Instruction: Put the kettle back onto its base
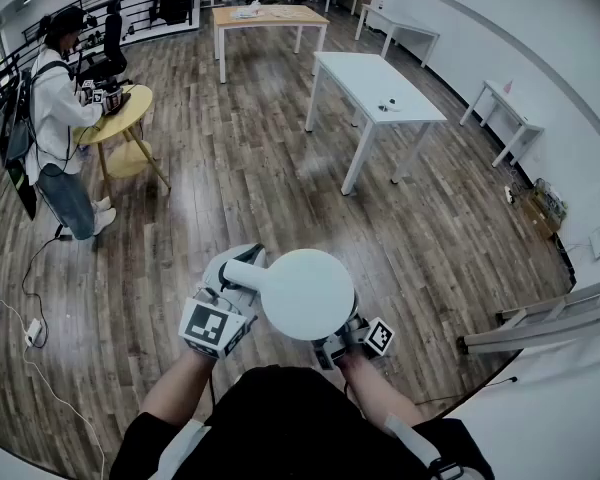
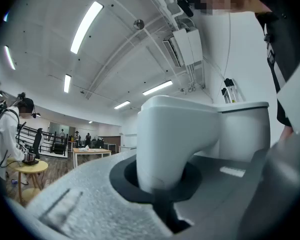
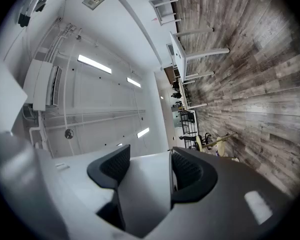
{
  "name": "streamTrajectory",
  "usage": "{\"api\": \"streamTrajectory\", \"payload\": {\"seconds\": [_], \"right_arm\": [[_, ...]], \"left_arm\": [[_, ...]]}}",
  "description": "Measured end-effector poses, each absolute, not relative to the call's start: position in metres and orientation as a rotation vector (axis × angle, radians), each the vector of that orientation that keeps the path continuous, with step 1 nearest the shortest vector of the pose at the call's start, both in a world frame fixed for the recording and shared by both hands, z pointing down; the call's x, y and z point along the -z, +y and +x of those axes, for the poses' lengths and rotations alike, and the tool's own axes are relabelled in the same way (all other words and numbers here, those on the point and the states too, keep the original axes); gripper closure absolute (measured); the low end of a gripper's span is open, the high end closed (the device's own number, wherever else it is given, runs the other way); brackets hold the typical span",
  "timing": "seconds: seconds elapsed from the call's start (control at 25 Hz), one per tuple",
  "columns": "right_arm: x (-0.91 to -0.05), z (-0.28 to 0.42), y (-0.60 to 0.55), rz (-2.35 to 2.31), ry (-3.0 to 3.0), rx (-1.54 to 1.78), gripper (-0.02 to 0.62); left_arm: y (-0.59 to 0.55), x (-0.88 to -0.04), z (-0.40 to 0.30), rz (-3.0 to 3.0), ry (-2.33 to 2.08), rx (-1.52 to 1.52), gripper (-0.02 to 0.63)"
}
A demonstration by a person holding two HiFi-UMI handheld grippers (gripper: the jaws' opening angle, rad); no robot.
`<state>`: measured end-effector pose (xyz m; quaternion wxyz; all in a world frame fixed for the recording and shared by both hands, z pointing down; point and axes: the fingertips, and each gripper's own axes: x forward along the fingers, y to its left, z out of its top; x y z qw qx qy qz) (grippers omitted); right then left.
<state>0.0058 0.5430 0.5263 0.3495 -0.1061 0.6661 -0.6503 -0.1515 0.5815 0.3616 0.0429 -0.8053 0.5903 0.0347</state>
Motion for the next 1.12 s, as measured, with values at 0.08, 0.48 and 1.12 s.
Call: {"api": "streamTrajectory", "payload": {"seconds": [0.08,0.48,1.12], "right_arm": [[-0.529,0.003,0.545,-0.278,1.718,1.688,0.327],[-0.533,-0.032,0.561,-0.294,1.708,1.700,0.327],[-0.526,-0.061,0.589,-0.352,1.713,1.640,0.327]], "left_arm": [[0.583,-0.362,-0.155,-2.466,1.824,-0.098,0.604],[0.595,-0.368,-0.192,-2.478,1.826,-0.094,0.604],[0.613,-0.370,-0.228,-2.551,1.742,-0.138,0.604]]}}
